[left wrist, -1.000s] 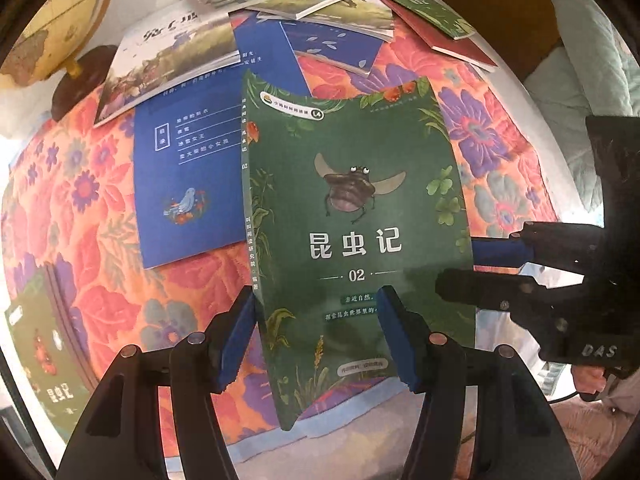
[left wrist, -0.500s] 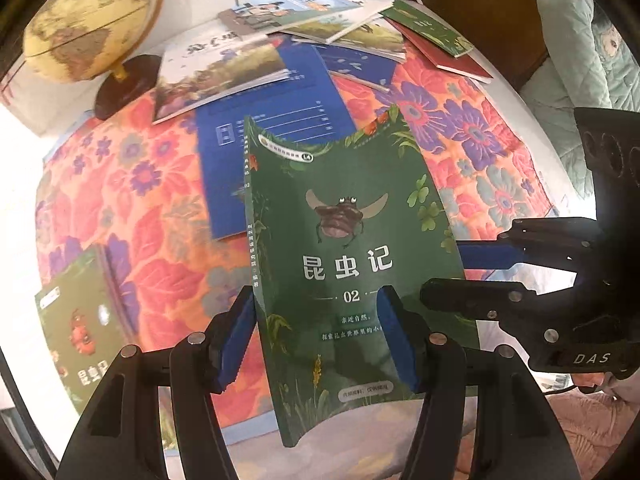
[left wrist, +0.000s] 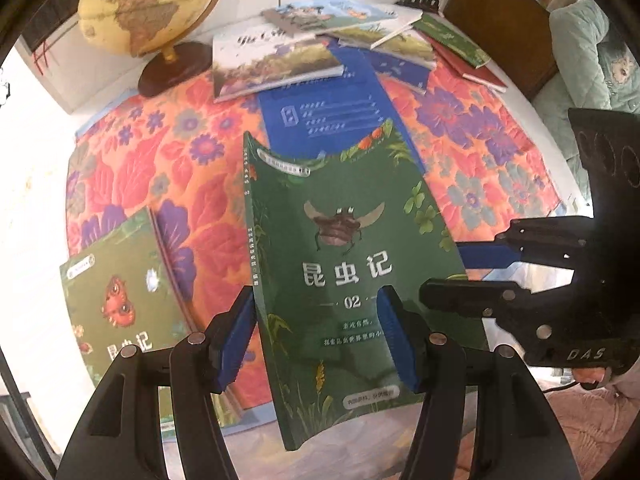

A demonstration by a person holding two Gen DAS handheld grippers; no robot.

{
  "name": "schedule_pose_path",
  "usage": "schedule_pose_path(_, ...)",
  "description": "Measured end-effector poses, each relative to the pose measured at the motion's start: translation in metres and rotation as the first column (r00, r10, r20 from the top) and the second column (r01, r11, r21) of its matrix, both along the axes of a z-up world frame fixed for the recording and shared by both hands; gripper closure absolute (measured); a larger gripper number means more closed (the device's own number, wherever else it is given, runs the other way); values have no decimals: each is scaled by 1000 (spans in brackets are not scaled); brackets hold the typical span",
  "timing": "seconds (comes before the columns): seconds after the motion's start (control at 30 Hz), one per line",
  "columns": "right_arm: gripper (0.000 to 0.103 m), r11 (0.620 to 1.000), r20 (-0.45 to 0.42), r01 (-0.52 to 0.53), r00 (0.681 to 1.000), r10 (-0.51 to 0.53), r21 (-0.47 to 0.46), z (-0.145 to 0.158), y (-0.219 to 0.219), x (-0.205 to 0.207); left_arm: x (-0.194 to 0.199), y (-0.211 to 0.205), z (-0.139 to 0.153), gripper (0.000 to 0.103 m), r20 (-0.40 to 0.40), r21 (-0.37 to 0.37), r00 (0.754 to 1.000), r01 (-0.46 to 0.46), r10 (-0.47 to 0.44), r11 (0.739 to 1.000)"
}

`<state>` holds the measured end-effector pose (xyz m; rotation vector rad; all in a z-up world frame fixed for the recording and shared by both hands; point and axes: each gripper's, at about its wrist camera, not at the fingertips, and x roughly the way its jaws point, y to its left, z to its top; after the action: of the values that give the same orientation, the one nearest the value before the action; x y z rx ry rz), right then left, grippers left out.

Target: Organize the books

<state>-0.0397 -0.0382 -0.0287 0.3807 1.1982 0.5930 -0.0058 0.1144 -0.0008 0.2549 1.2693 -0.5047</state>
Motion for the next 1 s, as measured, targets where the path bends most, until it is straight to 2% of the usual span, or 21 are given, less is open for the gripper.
schedule_pose_path(0.23, 68, 996, -197, 75, 978, -62, 58, -56, -11, -5, -4, 16, -48, 46, -139, -17, 990, -32, 30, 999)
schedule_pose_path(0.3, 68, 993, -225, 102, 971, -85, 62, -66, -16, -6, -6, 16, -58, 46, -135, 30, 990, -30, 34, 999)
schedule_pose_path(0.43, 68, 984, -259, 151, 958, -122, 98, -78, -29, 0, -1, 22, -67, 46, -183, 22, 982, -43, 46, 999)
schedule_pose_path(0.6, 68, 973, -320, 181, 939, -128, 144, -98, -34, 9, 3, 24, -76, 48, -213, 71, 975, -41, 56, 997)
schedule_pose_path(1.0, 68, 981, -280, 128, 956, -84, 145, -93, -24, 19, 10, 28, -91, 48, -245, 77, 964, -91, 107, 993)
